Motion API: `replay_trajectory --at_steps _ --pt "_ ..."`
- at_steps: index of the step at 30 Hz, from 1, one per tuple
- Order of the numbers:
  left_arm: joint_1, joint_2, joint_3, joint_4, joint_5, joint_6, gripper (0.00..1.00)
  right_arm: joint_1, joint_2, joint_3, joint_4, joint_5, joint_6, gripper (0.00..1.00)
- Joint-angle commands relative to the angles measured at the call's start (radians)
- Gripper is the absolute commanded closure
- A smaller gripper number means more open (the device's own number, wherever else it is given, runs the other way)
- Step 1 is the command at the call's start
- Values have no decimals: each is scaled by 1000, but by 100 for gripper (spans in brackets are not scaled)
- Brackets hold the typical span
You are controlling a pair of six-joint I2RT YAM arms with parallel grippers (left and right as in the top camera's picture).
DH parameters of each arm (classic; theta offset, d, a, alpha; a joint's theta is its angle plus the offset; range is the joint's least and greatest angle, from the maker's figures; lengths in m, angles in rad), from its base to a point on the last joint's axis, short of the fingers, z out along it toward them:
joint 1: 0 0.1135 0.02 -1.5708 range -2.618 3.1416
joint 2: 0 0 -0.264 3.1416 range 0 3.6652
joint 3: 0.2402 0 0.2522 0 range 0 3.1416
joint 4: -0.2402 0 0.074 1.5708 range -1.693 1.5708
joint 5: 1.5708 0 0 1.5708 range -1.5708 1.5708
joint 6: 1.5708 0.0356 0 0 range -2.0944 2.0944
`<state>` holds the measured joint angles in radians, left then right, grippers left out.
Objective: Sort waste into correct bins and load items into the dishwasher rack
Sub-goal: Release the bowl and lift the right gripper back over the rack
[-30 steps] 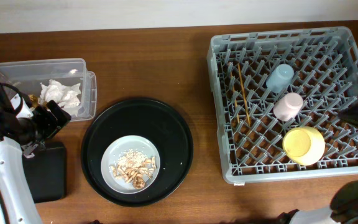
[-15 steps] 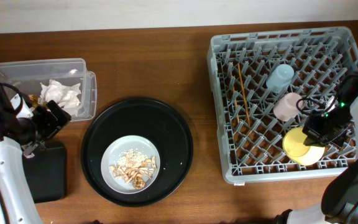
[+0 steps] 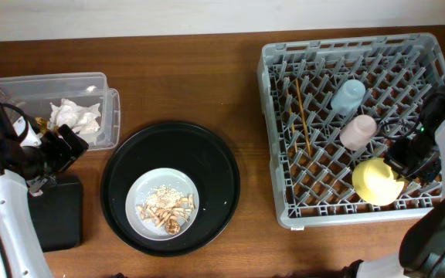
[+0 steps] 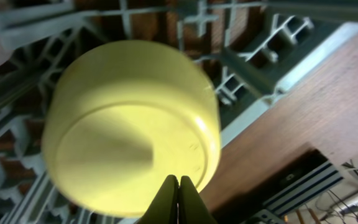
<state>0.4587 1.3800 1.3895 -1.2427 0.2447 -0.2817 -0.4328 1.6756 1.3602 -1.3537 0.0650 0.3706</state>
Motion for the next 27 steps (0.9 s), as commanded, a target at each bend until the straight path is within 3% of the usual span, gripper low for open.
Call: replay_trajectory --at_steps 1,4,5,7,8,15,21,24,27 --pt "5 -10 3 -1 -6 -10 1 63 -151 32 -4 -142 -23 96" --pt "5 -10 3 -1 -6 -10 1 171 -286 32 0 -203 -22 88" --pt "5 -10 3 -1 -6 -10 1 225 -327 32 2 -220 -22 78" --pt "5 -10 3 -1 -6 -10 1 351 -390 32 13 -234 -22 37" --pt "5 -10 3 -1 -6 -10 1 415 -409 32 27 -239 -21 4" --pt "5 -10 3 -1 -6 -10 1 737 -378 32 134 -382 96 1" --pt "5 -10 3 -1 -6 -10 1 1017 -245 32 248 -367 95 1" --pt "5 -10 3 -1 -6 -10 0 1084 -179 32 261 -265 105 2" --pt "5 -10 3 -1 -6 -10 1 1051 -178 43 246 -205 143 2"
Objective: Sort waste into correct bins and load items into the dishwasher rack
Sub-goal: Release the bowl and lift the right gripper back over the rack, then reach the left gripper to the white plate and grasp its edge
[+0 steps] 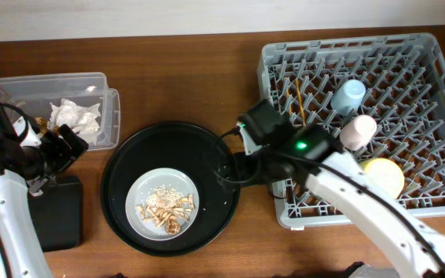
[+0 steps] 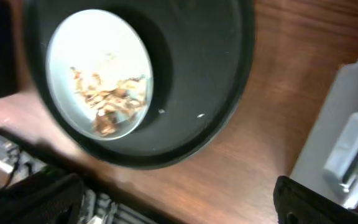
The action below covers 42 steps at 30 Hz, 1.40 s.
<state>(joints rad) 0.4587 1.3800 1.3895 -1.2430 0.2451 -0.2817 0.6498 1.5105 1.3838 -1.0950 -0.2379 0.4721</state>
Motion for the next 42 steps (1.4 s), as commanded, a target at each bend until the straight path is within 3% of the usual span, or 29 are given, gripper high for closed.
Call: replay_trajectory --at_steps 1,7,11,16,23,27,30,31,32,35,39,42 --pt "5 -10 3 -1 -7 -10 0 -74 -23 50 -53 122 42 2" --pt "5 -10 3 -1 -7 -10 1 -382 -45 326 -371 179 -48 2" --pt "5 -10 3 0 -6 -10 1 -552 -45 417 -516 22 -49 2" --pt "5 -10 3 0 24 -17 1 -566 -45 410 -516 -27 -49 2" --pt "-19 -10 2 -199 249 19 1 -572 -45 410 -406 354 -48 2" --pt "-140 -10 2 -267 264 185 1 -655 -44 410 -383 404 -45 2" --pt "-275 -10 -2 -295 264 201 2 -766 -43 409 -386 400 -45 2" --pt "-345 -10 -2 -289 264 198 10 -822 -43 406 -391 399 -45 1" --pt "-412 -10 -2 -274 263 184 17 -855 -43 406 -388 400 -45 2" --pt "-584 -10 -14 -212 232 106 18 -908 -43 406 -389 400 -45 2" --pt "-818 -10 -45 -147 -40 -249 20 -932 -43 406 -389 400 -45 2" --pt "-960 -9 -82 -112 -222 -468 31 -932 -43 406 -389 400 -45 2"
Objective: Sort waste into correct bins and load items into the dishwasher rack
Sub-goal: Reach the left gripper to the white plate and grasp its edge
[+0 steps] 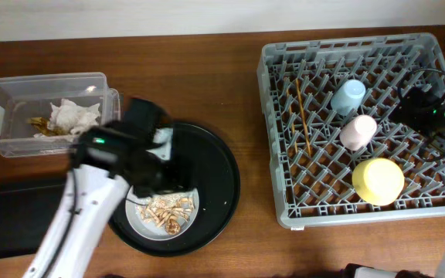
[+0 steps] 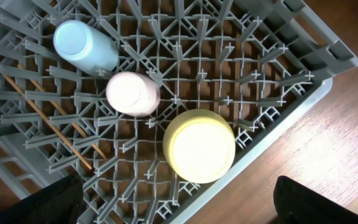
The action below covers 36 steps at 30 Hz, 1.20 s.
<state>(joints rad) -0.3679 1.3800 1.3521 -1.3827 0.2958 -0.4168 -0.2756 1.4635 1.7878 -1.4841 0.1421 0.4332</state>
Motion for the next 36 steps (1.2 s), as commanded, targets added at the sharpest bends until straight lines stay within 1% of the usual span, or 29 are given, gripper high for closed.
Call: replay_trajectory --at_steps 1,3,4,8,10,14,19,21,25,27,32,36 --pt "-171 -7 -58 45 -310 -383 35 -6 3 2 0 20 -6 1" --pt "-248 3 -88 97 -381 -485 38 -6 3 2 0 20 -6 1" --pt "-274 10 -101 125 -411 -516 38 -6 3 2 0 20 -6 2" --pt "-317 80 -115 183 -557 -587 40 -6 3 2 0 20 -6 1" --pt "-316 146 -115 221 -586 -589 41 -6 3 2 0 20 -6 2" --pt "-316 304 -114 265 -592 -589 41 -6 3 2 0 20 -6 1" --pt "-293 429 -114 277 -601 -608 43 -6 3 2 0 20 -6 2" --pt "-266 458 -114 283 -607 -608 45 -6 3 2 0 20 -6 2" --pt "-193 503 -114 325 -599 -607 57 -6 3 2 0 20 -6 2" --pt "-169 518 -114 343 -574 -607 60 -6 3 2 0 20 -6 2" --pt "-168 523 -114 441 -527 -532 60 -6 3 2 0 20 -6 2" --pt "-167 523 -114 451 -509 -532 60 -6 3 2 0 20 -6 2"
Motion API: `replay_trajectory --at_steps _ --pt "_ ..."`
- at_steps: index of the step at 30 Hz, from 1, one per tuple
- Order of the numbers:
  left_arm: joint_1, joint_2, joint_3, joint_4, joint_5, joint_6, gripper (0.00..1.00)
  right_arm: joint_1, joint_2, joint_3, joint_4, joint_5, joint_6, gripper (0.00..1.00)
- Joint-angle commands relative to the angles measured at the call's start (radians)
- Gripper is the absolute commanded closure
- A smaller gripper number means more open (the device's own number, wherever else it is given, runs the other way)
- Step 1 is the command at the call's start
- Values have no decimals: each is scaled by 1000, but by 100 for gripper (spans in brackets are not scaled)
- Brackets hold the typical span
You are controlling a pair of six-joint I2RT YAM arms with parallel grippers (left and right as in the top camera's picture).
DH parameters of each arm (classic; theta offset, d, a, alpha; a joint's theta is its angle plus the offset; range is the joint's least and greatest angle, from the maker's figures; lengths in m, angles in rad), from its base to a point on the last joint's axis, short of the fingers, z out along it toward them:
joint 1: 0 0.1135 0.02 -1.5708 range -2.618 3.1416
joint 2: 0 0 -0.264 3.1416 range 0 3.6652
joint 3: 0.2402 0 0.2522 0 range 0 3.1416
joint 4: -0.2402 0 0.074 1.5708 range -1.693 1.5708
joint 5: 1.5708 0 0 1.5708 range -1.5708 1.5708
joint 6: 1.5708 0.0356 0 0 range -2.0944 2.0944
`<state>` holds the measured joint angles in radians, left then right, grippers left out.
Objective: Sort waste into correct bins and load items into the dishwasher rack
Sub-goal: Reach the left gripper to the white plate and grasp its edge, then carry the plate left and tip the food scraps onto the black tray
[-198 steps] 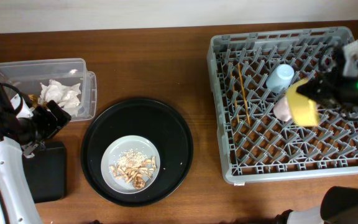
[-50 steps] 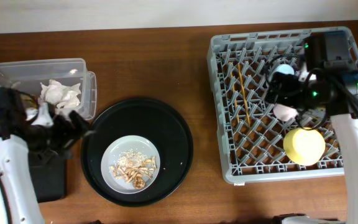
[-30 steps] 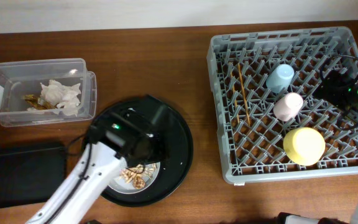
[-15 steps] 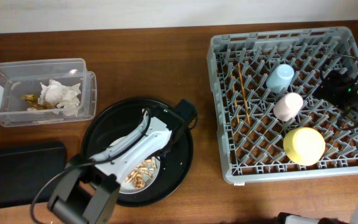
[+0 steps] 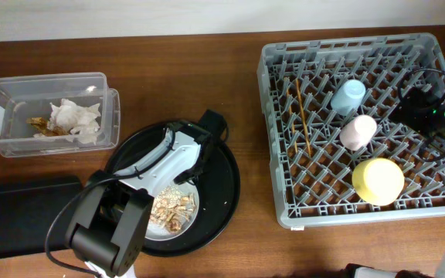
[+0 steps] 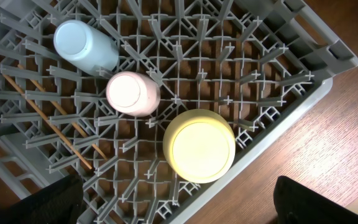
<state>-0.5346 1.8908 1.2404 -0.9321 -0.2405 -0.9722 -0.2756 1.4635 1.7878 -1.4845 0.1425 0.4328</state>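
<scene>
A white plate (image 5: pixel 185 224) of food scraps (image 5: pixel 168 210) lies in the round black tray (image 5: pixel 226 193). My left arm reaches over it, and the left gripper (image 5: pixel 185 171) points down at the plate's upper edge; its jaws are lost against the dark tray. In the grey dish rack (image 5: pixel 269 139) stand an upturned yellow bowl (image 6: pixel 199 146), a pink cup (image 6: pixel 132 93) and a blue cup (image 6: pixel 82 45), beside wooden chopsticks (image 6: pixel 48 121). The right gripper (image 6: pixel 176 208) hangs high over the rack's right side, its fingers wide open and empty.
At the back left is a clear plastic bin (image 5: pixel 6 104) holding crumpled tissue (image 5: pixel 72 117) and a few scraps. A flat black bin (image 5: pixel 22 216) lies at the front left. The left arm's base stands at the front edge, below the tray.
The left arm has shifted: it lay across the tray's left side, and now its wrist is over the tray's upper right with the gripper pointing at the plate. The right arm is unchanged.
First the right gripper was shut against the yellow bowl in the rack, with the left arm by the clear bin. Then the right gripper was open over the black tray. Later it hung open above the rack while the left arm was over the plate, where it remains.
</scene>
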Motion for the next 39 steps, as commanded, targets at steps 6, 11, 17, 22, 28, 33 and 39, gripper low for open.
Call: replay_trajectory --at_steps 6,11,17,22,28,33,39 --pt "-1 13 -5 3 28 22 60 -6 3 2 1 19 -6 2" --pt "-1 25 -29 26 42 14 61 -6 3 2 0 20 -6 2" --pt "-1 80 -32 19 69 15 74 -6 3 2 1 20 -6 1" --pt "-1 80 -32 16 69 15 84 -6 3 2 0 20 -6 2" --pt "-1 80 6 -58 61 16 99 -6 3 2 0 20 -6 2" --pt "-1 80 55 -144 53 16 99 -6 3 2 0 20 -6 2" --pt "4 80 106 -296 -8 17 99 -6 3 2 0 20 -6 2"
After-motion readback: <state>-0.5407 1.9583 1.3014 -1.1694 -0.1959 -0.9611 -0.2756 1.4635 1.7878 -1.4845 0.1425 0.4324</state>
